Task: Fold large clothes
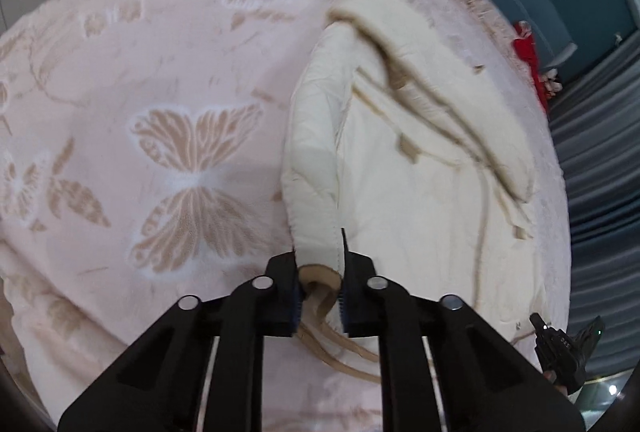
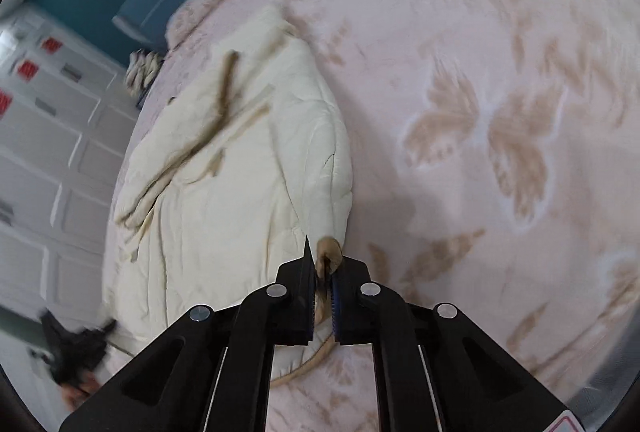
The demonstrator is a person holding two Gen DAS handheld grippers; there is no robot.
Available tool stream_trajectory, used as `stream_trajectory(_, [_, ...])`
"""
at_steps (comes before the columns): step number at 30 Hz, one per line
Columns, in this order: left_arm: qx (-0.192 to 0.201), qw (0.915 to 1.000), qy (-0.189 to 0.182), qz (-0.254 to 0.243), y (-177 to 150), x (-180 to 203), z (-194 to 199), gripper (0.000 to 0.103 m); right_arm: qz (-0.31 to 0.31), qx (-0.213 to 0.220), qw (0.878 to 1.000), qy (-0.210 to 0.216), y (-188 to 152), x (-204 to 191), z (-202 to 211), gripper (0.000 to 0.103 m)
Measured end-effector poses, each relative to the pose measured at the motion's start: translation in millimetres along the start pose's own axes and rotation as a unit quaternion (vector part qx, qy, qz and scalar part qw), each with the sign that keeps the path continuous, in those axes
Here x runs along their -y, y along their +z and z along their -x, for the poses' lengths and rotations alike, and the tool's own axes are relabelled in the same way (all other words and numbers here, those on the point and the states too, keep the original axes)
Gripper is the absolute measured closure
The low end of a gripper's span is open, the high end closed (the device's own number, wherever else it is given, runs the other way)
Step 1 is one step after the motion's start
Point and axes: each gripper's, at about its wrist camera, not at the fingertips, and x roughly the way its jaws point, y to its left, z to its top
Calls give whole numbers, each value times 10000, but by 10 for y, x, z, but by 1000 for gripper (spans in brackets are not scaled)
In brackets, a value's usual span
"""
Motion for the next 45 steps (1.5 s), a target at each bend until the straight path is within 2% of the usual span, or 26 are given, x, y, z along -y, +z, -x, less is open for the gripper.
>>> stream_trajectory(3, [139, 9998, -51, -166, -40, 76, 278, 96, 398, 111, 9991, 44, -21, -167, 256, 99])
stream_trajectory(7, [191, 9985, -120, -502, -283, 111, 790, 96, 1177, -99, 9930, -32, -220, -285, 730, 99])
stream_trajectory(12, [-44, 9972, -187, -721, -802, -56, 1460, 96, 1625, -937, 9821, -195, -674, -136, 1289, 99])
stream_trajectory(16, [-164, 9971, -223, -711, -1216, -145, 1940, 96, 1663, -1525, 9741, -158, -1076, -103, 1754, 99])
stream_trajectory(19, [-23, 9976, -285, -633, -1289, -115, 2183, 96, 1739, -1461, 9738, -152, -1108, -189, 2001, 99])
stream_trajectory(22, [309, 9973, -316, -592, -1117, -38, 2273, 96, 1640, -934, 9820, 60, -802, -310, 2140, 99])
stream_trajectory(26, [868, 9926, -211, -818, -613, 184, 2120, 96, 1476, -229, 9883, 318, -270, -473, 2004, 99])
stream_trajectory(28, [1040, 9904, -170, -900, -360, 299, 1950, 96, 1320, 5, 9906, 350, -30, -542, 1756, 99])
stream_trajectory(31, [1167, 9874, 110, -1061, 2, 478, 1573, 96, 1009, 154, 9941, 368, 265, -586, 1304, 99])
stream_trajectory(38, [978, 9873, 765, -990, 702, 583, 530, 96, 534, 341, 9979, 120, 755, -630, 437, 99])
stream_trajectory(42, [796, 9850, 1133, -1028, 899, 577, 12, 96, 505, 351, 9980, -161, 880, -645, -20, 99])
stream_trajectory(45, [641, 9859, 1250, -914, 984, 517, -291, 95, 471, 308, 9981, -268, 940, -619, -268, 99])
